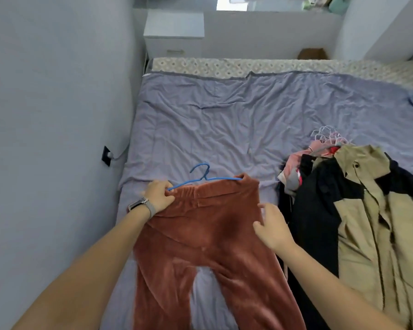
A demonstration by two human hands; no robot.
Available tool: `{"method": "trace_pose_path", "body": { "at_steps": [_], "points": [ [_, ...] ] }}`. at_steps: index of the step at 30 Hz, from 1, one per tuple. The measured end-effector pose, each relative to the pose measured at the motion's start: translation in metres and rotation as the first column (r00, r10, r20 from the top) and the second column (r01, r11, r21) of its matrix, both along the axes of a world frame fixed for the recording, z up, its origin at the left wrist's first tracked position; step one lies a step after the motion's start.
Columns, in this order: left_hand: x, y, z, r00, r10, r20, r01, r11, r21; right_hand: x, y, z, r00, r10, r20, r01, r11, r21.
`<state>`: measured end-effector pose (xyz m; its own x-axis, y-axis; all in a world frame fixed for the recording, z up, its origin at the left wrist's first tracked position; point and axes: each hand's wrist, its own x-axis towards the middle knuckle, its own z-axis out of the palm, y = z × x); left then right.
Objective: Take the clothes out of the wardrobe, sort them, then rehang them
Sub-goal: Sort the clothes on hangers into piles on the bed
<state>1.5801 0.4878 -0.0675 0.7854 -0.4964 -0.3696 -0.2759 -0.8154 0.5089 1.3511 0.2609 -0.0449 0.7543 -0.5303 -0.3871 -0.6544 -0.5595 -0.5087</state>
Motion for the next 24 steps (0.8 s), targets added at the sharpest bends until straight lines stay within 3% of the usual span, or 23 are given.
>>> {"method": "trace_pose_path", "body": {
  "at_steps": [5, 12, 18, 24],
  "points": [
    [0.031, -0.013, -0.045, 0.998, 0.067, 0.006, -0.067, 0.998, 0.007, 0.003, -0.009, -0.028, 0.992, 0.032, -0.122, -0.023, 0.997, 0.076],
    [0.044, -0.044, -0.065, 0.992, 0.099, 0.083, -0.106, 0.991, 0.082, 0.005, -0.022, -0.037, 0.987, -0.006, -0.160, 0.025, 0.993, 0.114],
    [-0.024, -0.076, -0.029, 0.995, -0.058, 0.082, 0.064, 0.994, -0.084, -0.011, -0.033, -0.023, 0.991, -0.012, -0.136, 0.032, 0.989, 0.148],
    [-0.110, -0.123, 0.018, 0.995, -0.096, -0.007, 0.093, 0.976, -0.196, -0.051, -0.058, 0.015, 0.994, 0.050, -0.092, -0.040, 0.994, 0.102]
  ]
}}
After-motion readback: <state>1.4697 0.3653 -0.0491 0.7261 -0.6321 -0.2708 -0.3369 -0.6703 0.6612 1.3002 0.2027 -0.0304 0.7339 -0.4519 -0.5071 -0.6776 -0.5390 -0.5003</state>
